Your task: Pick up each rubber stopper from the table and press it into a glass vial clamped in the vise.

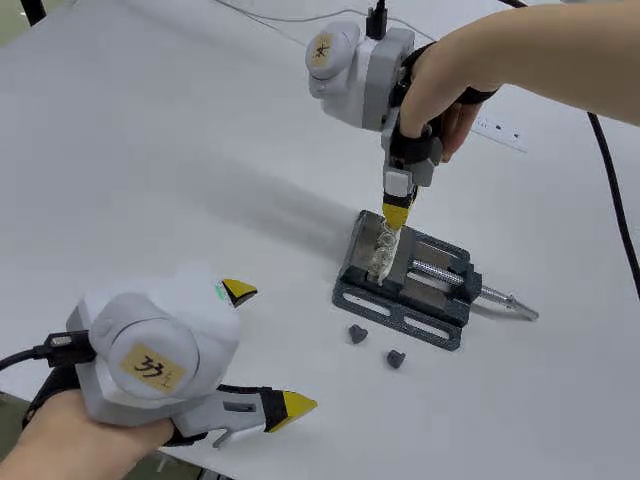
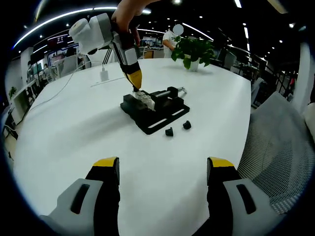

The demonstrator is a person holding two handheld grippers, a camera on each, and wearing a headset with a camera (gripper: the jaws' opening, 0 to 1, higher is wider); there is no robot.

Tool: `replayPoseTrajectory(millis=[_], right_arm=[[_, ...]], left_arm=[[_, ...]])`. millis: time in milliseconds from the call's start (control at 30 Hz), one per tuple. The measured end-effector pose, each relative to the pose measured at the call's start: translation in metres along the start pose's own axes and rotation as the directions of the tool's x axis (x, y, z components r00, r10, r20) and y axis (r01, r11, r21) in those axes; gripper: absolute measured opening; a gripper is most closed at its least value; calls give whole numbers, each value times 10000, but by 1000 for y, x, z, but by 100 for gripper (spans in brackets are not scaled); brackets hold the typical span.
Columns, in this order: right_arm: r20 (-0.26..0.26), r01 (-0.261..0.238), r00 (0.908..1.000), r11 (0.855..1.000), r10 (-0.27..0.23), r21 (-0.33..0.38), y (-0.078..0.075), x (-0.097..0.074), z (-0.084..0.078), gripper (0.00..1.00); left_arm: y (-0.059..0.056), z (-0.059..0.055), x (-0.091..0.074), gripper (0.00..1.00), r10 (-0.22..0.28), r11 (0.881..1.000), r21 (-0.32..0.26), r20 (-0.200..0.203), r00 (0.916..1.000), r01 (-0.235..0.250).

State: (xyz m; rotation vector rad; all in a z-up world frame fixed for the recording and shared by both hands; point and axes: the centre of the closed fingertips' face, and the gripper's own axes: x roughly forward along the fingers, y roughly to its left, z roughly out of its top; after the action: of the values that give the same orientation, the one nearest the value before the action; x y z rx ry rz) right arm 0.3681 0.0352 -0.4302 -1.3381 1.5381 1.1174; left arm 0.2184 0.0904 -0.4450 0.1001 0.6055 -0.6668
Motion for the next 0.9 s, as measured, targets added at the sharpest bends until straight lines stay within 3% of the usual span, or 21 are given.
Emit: replayPoseTrajectory(millis=[667, 900], right_arm=[[460, -59, 9989, 9982, 86, -594, -1, 0, 3, 8], [663, -160, 9976, 9976, 204, -670, 1, -2, 7, 14]], left_arm=[[0, -2, 1, 70, 0, 10000, -49, -33, 10000, 0], [1, -2, 1, 70, 19, 10000, -92, -21, 10000, -19]])
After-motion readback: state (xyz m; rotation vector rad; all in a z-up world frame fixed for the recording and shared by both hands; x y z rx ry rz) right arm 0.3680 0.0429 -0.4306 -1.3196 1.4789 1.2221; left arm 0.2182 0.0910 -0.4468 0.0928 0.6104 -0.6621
